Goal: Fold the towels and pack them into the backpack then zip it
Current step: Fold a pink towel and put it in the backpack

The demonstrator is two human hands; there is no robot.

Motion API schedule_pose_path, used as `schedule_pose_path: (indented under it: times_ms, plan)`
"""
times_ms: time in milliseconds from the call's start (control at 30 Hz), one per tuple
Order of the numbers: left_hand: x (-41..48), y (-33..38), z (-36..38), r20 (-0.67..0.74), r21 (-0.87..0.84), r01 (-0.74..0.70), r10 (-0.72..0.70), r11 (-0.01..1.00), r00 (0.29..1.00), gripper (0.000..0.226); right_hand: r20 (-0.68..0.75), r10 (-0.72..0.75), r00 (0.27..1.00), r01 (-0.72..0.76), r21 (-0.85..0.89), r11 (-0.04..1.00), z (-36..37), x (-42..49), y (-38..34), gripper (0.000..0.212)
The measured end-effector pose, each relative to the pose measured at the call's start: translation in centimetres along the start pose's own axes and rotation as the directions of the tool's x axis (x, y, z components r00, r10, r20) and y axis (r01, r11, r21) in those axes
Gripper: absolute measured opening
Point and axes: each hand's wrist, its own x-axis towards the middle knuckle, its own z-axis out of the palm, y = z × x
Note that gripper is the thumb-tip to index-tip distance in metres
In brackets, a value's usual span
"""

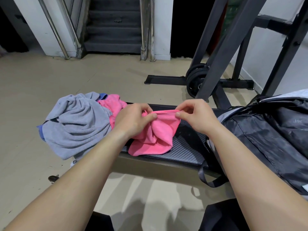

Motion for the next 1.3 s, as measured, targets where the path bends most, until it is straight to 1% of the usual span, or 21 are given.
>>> schedule_pose_path:
  times_ms: [133, 200, 267, 300, 367, 467, 533, 633, 667, 733, 800, 833, 967, 1000, 1033, 1100, 1133, 1300]
  plan:
    - [-0.1, 0.1, -0.5, -0.012, -0.047, 0.096, -0.096, 0.994, 0.995, 0.016, -0.039, 0.086, 0.996, -0.086, 0.01, 0.996, 0.6, 0.1, 0.5, 0.012]
    - [-0.3, 0.1, -0.9, 0.041, -0.109, 0.163, -0.16, 0.981, 0.986, 0.011, -0.033, 0.15, 0.988, -0.149, 0.019, 0.989, 1.0, 0.1, 0.4, 0.013]
    - [-0.6, -0.1, -1.3, 0.105, -0.167, 0.226, -0.211, 0.96, 0.972, 0.01, -0.002, 0.174, 0.985, -0.174, 0.017, 0.985, 1.6, 0.0, -0.2, 0.012]
    - [-0.8, -0.3, -1.4, 0.125, -0.174, 0.232, -0.212, 0.957, 0.969, 0.011, 0.016, 0.169, 0.986, -0.169, 0.017, 0.985, 2.0, -0.1, -0.7, 0.011]
    - [-1.3, -0.7, -1.7, 0.141, -0.149, 0.193, -0.172, 0.97, 0.975, 0.017, 0.052, 0.139, 0.989, -0.141, 0.025, 0.99, 3.1, -0.2, -1.9, 0.009]
    - [-2.1, -1.9, -2.1, 0.141, -0.088, 0.13, -0.117, 0.988, 0.983, 0.014, 0.106, 0.086, 0.991, -0.092, 0.051, 0.994, 5.1, -0.5, -3.4, 0.01]
    - [-2.5, -2.7, -2.4, 0.106, -0.059, 0.119, -0.113, 0.991, 0.988, 0.014, 0.125, 0.057, 0.991, -0.063, 0.05, 0.997, 6.2, -0.8, -4.2, 0.009]
    - [-3.1, -3.1, -2.9, 0.046, -0.068, 0.126, -0.123, 0.99, 0.991, 0.024, 0.167, 0.022, 0.986, -0.033, 0.066, 0.997, 7.4, -1.3, -5.2, 0.007]
    - [-3.2, -3.1, -3.0, 0.042, -0.108, 0.139, -0.135, 0.984, 0.99, 0.026, 0.178, 0.011, 0.984, -0.024, 0.07, 0.997, 7.7, -1.5, -5.5, 0.007]
    - [-3.5, -3.0, -3.2, 0.082, -0.259, 0.17, -0.154, 0.951, 0.985, 0.026, 0.177, -0.001, 0.984, -0.014, 0.084, 0.996, 8.0, -1.7, -5.8, 0.007]
    - [-3.6, -2.9, -3.4, 0.15, -0.433, 0.194, -0.141, 0.88, 0.979, 0.018, 0.154, -0.003, 0.988, -0.011, 0.092, 0.996, 7.9, -1.8, -5.7, 0.006]
    - [-3.7, -2.6, -3.6, 0.176, -0.486, 0.201, -0.13, 0.85, 0.976, 0.018, 0.14, 0.0, 0.99, -0.014, 0.095, 0.995, 7.7, -1.8, -5.6, 0.006]
    - [-3.8, -1.4, -4.0, 0.294, -0.59, 0.248, -0.082, 0.768, 0.952, 0.045, 0.107, 0.029, 0.994, -0.045, 0.151, 0.988, 6.4, -1.8, -4.7, 0.007]
    - [-3.7, -1.2, -4.0, 0.313, -0.597, 0.237, -0.05, 0.766, 0.949, 0.046, 0.1, 0.034, 0.994, -0.05, 0.166, 0.985, 6.0, -1.8, -4.4, 0.007]
    - [-3.7, -1.1, -3.9, 0.308, -0.585, 0.195, -0.007, 0.787, 0.951, 0.044, 0.096, 0.04, 0.995, -0.057, 0.183, 0.981, 5.6, -1.8, -4.1, 0.007]
    - [-3.5, -0.9, -3.5, 0.257, -0.527, 0.085, 0.063, 0.846, 0.964, 0.035, 0.101, 0.059, 0.993, -0.082, 0.237, 0.968, 4.9, -1.8, -3.7, 0.008]
    - [-3.4, -0.8, -3.3, 0.238, -0.503, 0.059, 0.073, 0.862, 0.968, 0.031, 0.108, 0.067, 0.992, -0.094, 0.266, 0.959, 4.6, -1.8, -3.5, 0.008]
    - [-2.8, 0.4, -2.3, 0.161, -0.424, 0.019, 0.055, 0.905, 0.985, 0.02, 0.129, 0.073, 0.989, -0.113, 0.339, 0.934, 3.2, -2.1, -2.9, 0.011]
